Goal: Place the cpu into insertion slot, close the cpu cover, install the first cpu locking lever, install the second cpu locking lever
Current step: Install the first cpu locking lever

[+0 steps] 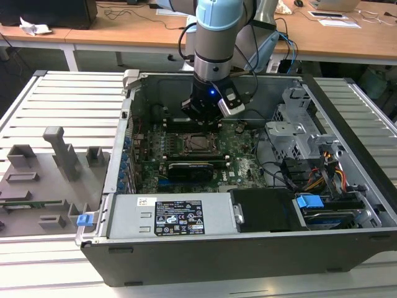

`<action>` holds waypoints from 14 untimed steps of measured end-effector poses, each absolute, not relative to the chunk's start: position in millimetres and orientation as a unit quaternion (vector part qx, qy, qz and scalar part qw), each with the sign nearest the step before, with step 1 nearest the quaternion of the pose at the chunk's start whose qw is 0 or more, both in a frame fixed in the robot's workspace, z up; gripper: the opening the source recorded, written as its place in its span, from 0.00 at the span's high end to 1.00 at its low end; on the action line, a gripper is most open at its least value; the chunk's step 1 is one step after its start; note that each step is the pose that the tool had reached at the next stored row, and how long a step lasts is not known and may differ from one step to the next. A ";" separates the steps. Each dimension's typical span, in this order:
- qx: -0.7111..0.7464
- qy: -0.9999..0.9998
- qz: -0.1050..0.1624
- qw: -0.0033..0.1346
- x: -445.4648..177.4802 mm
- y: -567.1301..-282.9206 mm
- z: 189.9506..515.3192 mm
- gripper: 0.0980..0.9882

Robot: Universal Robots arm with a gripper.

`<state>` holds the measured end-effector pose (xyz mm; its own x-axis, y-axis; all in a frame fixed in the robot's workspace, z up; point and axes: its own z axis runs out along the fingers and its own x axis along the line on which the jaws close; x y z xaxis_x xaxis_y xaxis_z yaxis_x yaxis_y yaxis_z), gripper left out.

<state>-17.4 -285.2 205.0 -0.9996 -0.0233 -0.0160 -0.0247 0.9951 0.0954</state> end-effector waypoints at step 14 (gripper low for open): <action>-0.012 0.999 0.046 0.007 -17.3 -285.2 203.4 0.99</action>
<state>-17.3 -285.2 203.4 -0.9996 -0.0234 -0.0160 -0.0248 0.9955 0.0911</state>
